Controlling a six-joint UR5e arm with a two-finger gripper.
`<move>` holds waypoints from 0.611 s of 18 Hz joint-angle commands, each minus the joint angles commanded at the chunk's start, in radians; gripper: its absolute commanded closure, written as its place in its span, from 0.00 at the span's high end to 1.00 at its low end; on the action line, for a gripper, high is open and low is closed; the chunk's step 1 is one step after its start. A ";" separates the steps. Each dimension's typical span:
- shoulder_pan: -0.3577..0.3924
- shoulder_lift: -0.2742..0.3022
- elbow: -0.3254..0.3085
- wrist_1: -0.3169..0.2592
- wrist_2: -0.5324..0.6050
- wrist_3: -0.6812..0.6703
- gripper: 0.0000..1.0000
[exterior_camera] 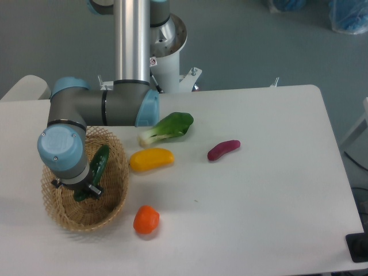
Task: Place the cucumber in the basket
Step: 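Lower the cucumber into the basket and open the gripper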
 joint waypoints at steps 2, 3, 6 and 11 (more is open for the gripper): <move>0.000 0.002 0.000 0.003 0.002 -0.002 1.00; 0.000 0.005 0.000 0.008 0.005 -0.002 1.00; 0.006 0.017 -0.005 0.008 0.006 0.008 1.00; 0.081 0.046 0.005 0.002 0.008 0.028 1.00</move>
